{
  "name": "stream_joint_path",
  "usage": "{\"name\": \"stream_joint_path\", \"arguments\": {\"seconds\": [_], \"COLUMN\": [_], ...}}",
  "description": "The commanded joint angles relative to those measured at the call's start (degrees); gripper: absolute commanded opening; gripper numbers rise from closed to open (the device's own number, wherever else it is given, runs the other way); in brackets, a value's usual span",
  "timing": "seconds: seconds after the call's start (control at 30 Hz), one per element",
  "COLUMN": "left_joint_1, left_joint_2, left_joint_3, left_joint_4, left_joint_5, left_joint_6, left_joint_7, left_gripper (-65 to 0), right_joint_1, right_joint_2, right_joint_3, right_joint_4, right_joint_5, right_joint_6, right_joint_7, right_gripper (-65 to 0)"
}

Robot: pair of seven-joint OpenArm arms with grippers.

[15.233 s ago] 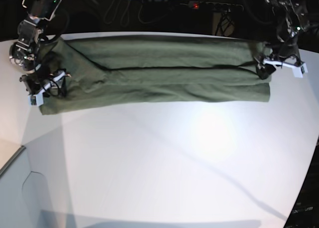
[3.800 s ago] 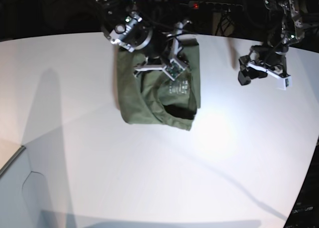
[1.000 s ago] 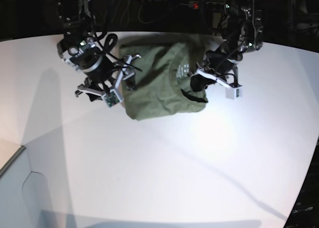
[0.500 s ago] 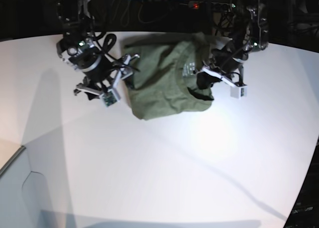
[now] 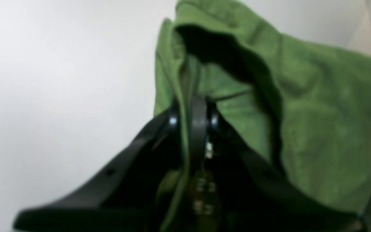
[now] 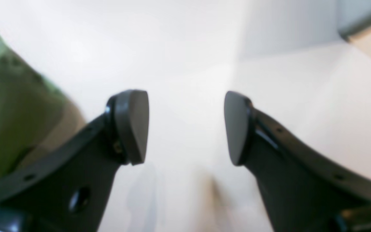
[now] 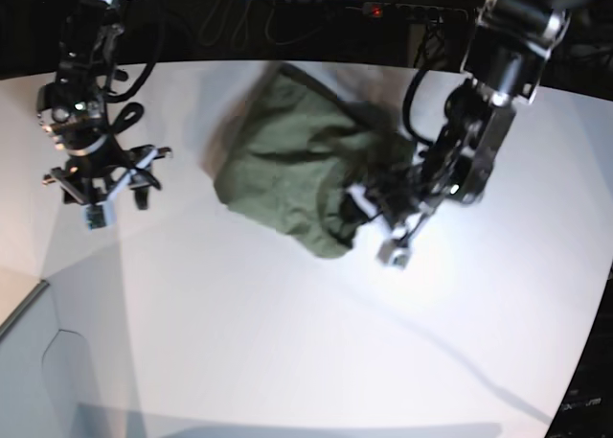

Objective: Layout the t-shirt on the table in an organized manner, then fold the t-shirt properly
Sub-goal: 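Push the bundle's side with the left gripper to tuck it under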

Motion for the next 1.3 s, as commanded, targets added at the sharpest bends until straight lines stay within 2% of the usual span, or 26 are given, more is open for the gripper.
{"name": "stream_joint_path", "arguments": {"seconds": [0.0,0.13,0.23,0.37,0.63,0.93,1.03,1.13,1.27], "left_joint_1": [-4.11,-15.72,-22.75,-28.11,-29.61,-30.31,-31.72,-33.12,-33.91], "left_joint_2": [0.36,3.17,7.39,13.46,20.58,21.19,21.19,21.19,21.19], "left_joint_3": [3.55,19.63,30.71,40.12,49.88,51.19,51.11,51.02,51.02], "left_joint_4": [-0.96,-8.35,-14.06,-20.21,-28.39,-29.62,-29.44,-29.18,-29.09], "left_joint_5": [-0.75,-0.75,-0.75,-0.75,-0.75,-0.75,-0.75,-1.19,-0.84], "left_joint_6": [-0.52,-0.52,-0.52,-0.52,-0.52,-0.52,0.01,-0.35,-0.43], "left_joint_7": [-1.22,-1.22,-1.22,-2.01,-13.79,-14.41,-14.23,-14.23,-14.23], "left_gripper": [-65.0,-65.0,-65.0,-65.0,-65.0,-64.6,-57.2,-43.5,-29.3], "right_joint_1": [0.4,0.05,-0.04,-0.04,-0.57,-0.83,-0.83,-0.74,-0.57], "right_joint_2": [0.25,0.25,-0.45,-1.77,-2.21,-2.21,-2.83,-3.0,-3.79], "right_joint_3": [0.9,4.5,7.23,11.01,14.61,14.7,14.44,14.35,14.26], "right_joint_4": [0.92,1.01,1.1,1.27,1.27,1.36,1.36,1.36,1.45], "right_joint_5": [0.51,0.51,0.51,0.51,0.51,0.51,0.51,0.51,0.51], "right_joint_6": [-0.09,0.0,0.09,0.09,0.09,0.09,0.09,0.09,0.09], "right_joint_7": [1.14,1.14,1.14,1.22,1.22,1.22,1.22,1.22,1.22], "right_gripper": [-28.1,-28.1,-28.1,-28.1,-28.1,-28.1,-28.1,-28.1,-28.1]}}
